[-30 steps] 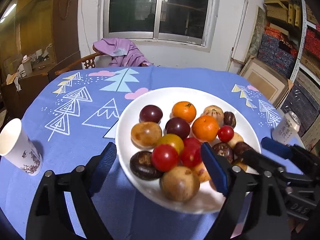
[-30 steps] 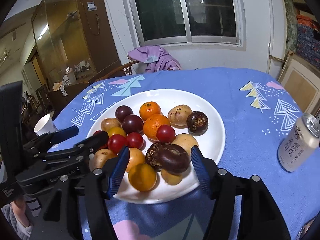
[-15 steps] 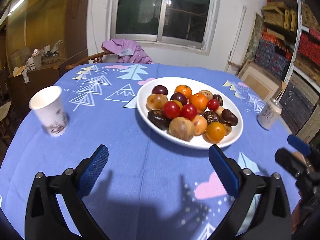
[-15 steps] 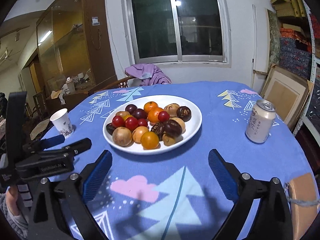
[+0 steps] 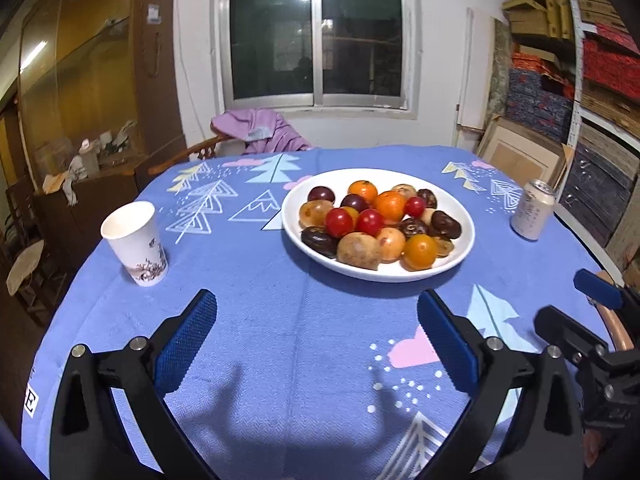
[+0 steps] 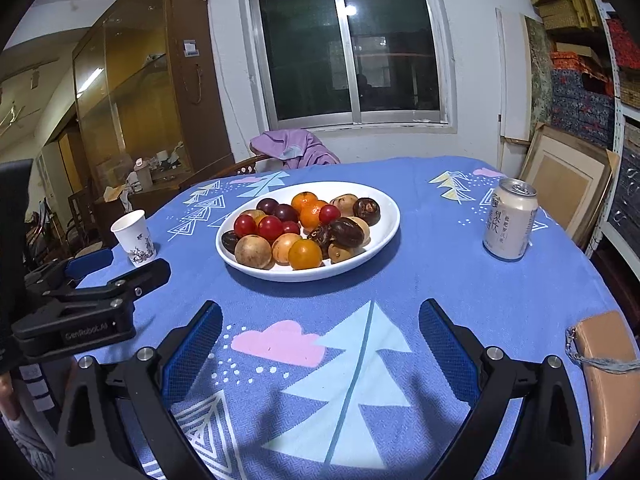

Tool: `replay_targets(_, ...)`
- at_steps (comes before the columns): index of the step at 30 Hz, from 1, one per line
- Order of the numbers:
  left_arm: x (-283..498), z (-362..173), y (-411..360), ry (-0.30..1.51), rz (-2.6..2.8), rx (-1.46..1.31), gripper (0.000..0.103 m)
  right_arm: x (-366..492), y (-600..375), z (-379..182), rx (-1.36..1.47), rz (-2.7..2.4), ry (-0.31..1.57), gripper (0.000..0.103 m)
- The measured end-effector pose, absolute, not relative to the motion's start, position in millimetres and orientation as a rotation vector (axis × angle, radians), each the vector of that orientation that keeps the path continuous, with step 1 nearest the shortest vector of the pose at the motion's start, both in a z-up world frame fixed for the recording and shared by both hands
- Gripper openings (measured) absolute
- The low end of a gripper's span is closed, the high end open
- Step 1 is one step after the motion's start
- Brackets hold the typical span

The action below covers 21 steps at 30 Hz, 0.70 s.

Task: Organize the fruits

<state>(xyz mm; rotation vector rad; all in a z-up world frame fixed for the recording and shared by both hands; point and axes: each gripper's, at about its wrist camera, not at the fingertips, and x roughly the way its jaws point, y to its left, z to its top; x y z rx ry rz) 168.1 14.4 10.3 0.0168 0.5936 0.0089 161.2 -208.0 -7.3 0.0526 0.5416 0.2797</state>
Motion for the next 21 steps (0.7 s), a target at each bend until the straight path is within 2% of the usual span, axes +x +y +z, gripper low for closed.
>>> replay_targets(21,148,16,-12,0.562,-0.018,0.088,0.099,158,-215,-4,0.071,0.267,0.524,0.1)
